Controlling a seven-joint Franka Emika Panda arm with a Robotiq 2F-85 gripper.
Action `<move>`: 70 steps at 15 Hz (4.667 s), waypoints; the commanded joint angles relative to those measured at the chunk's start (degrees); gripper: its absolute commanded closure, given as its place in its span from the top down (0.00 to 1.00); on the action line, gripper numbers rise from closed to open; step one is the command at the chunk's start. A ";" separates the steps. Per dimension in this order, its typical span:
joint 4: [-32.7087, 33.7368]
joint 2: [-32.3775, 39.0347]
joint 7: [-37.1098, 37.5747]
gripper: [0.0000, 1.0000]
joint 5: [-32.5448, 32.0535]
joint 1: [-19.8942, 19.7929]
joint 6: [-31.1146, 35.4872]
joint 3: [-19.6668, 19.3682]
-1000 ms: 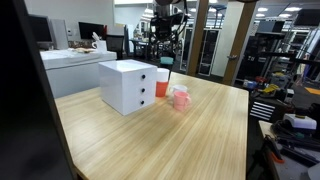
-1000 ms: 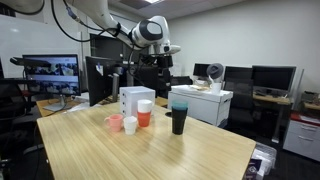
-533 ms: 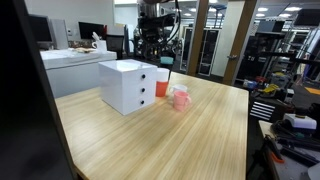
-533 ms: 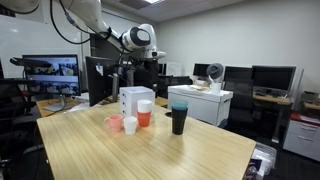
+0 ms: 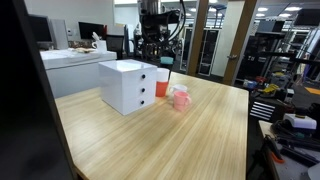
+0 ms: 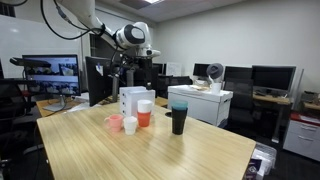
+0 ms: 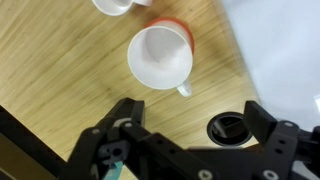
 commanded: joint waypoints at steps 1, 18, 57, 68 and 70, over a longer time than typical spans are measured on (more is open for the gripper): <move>-6.94 -6.38 -1.35 1.00 -1.25 -0.14 0.48 0.18; -16.11 -6.39 0.48 1.00 -5.74 -3.54 5.10 -2.71; -7.89 -5.53 -4.00 0.07 -4.68 -3.27 -2.70 -0.96; -7.15 -3.82 -3.88 0.84 -4.87 -3.84 -3.58 -1.37; -6.25 -2.83 -3.62 0.98 -5.15 -3.73 -3.41 -1.47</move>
